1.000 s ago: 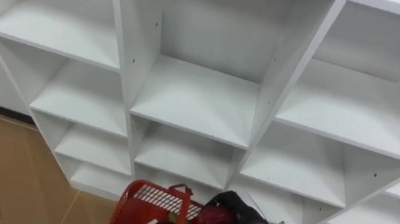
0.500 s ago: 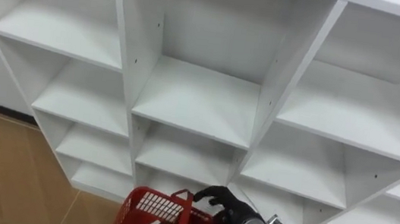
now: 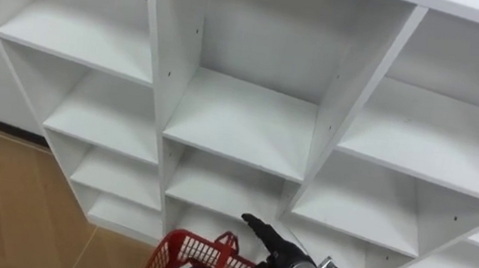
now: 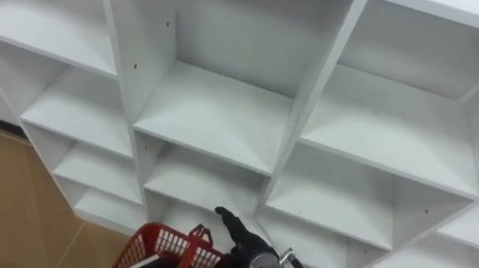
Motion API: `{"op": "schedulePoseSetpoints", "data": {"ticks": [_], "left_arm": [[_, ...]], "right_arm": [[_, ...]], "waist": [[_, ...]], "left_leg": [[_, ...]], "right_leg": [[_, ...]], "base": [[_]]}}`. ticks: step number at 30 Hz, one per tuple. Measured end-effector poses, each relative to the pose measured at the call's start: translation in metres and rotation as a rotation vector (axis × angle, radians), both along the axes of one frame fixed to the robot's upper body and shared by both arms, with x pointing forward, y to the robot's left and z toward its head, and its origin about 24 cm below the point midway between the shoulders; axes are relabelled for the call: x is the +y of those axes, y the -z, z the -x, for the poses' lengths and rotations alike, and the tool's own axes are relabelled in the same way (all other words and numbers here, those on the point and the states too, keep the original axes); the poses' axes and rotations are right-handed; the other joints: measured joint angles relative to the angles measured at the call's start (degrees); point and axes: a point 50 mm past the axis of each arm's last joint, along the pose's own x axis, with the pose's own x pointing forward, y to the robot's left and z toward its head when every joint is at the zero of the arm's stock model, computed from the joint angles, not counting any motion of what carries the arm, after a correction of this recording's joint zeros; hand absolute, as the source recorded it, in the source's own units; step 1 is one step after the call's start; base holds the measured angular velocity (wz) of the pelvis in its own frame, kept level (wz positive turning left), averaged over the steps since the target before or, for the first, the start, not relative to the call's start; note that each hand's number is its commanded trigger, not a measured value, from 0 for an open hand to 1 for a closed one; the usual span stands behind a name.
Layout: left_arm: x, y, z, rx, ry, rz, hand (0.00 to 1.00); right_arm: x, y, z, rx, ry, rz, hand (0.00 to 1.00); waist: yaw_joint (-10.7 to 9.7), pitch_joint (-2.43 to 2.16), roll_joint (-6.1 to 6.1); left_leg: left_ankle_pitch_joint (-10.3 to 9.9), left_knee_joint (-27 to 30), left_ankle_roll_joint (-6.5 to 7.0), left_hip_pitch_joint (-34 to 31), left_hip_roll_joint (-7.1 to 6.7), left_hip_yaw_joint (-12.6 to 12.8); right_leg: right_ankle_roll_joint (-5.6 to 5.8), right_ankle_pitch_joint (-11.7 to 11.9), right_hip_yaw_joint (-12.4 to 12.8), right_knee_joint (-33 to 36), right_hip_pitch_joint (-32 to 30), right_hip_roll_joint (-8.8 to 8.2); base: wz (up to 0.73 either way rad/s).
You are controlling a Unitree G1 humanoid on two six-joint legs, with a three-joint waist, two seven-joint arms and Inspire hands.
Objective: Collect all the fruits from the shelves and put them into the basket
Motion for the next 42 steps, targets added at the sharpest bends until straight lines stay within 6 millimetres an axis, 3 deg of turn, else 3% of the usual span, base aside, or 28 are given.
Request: {"op": "schedulePoseSetpoints", "data": {"ticks": [12,17,20,28,36,42], "left_arm": [[0.001,-0.001,-0.002,-0.005,-0.011,0.0,1.0],[0.012,-0.003,-0.007,-0.019,-0.072,-0.005,1.0],[0.021,-0.004,-0.011,-0.034,-0.123,-0.017,1.0],[0.057,-0.007,-0.017,-0.082,-0.272,-0.099,1.0],[0.08,-0.005,-0.014,-0.079,-0.435,-0.175,1.0],[0.088,-0.005,-0.013,-0.087,-0.486,-0.215,1.0]], "right_arm": [[-0.003,-0.001,-0.002,-0.015,0.015,0.007,0.0],[-0.008,-0.015,-0.011,-0.112,0.01,-0.024,0.0],[-0.014,-0.02,-0.015,-0.153,0.045,-0.034,0.0],[-0.053,-0.017,-0.005,-0.192,0.203,0.0,0.0],[-0.083,-0.011,0.014,-0.216,0.293,0.103,0.0],[-0.091,-0.017,0.016,-0.271,0.329,0.119,0.0]], "waist": [[-0.2,0.38,-0.27],[-1.1,0.45,-0.2],[-1.4,0.16,0.07],[-3.8,-0.22,2.84],[-4.6,-0.61,3.94],[-4.8,-0.97,4.7]], "left_leg": [[0.0,0.2,0.0,0.1,-0.11,-0.1],[-0.1,-0.2,0.12,-0.3,-0.02,-0.5],[-0.1,-0.2,0.13,0.0,-0.06,-0.4],[-0.2,-0.7,0.32,3.0,-0.15,0.3],[-0.3,-1.6,0.4,3.7,0.08,1.6],[-0.3,-1.6,0.39,3.8,0.14,2.3]], "right_leg": [[0.11,-0.1,0.1,-0.2,0.6,-0.01],[0.15,0.0,0.1,-0.1,-0.2,0.16],[0.16,0.0,0.1,-0.1,0.1,0.1],[0.29,-0.1,1.0,-0.7,2.9,0.0],[0.37,0.0,2.2,-0.8,2.8,0.29],[0.43,0.1,3.5,-0.8,2.8,0.56]], "base": [[0.01],[0.0],[0.0],[-0.02],[-0.07],[-0.08]]}}
